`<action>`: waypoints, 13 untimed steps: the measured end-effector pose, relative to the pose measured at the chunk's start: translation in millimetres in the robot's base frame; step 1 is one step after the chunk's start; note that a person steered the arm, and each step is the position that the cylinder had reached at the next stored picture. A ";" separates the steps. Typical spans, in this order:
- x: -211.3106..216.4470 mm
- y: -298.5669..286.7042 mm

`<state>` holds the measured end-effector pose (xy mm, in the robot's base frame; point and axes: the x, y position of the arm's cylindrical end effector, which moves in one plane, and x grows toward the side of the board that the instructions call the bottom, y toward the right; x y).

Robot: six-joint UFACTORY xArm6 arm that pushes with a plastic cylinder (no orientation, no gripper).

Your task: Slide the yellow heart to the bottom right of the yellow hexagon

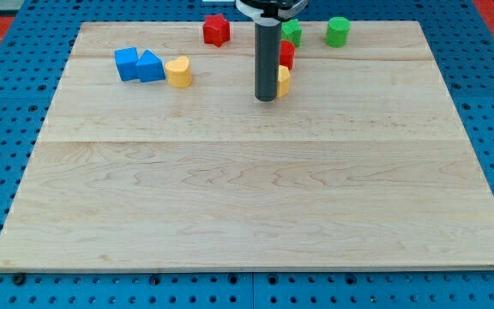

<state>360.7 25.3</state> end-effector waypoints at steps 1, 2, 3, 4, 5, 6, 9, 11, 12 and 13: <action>8.5 -92.5; -23.2 -187.8; -48.5 -181.5; -68.1 -137.9; -36.6 -118.9; 9.4 -113.4; 42.6 -41.6; 69.6 -55.3; 69.4 -5.9; 69.4 16.7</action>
<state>430.1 42.0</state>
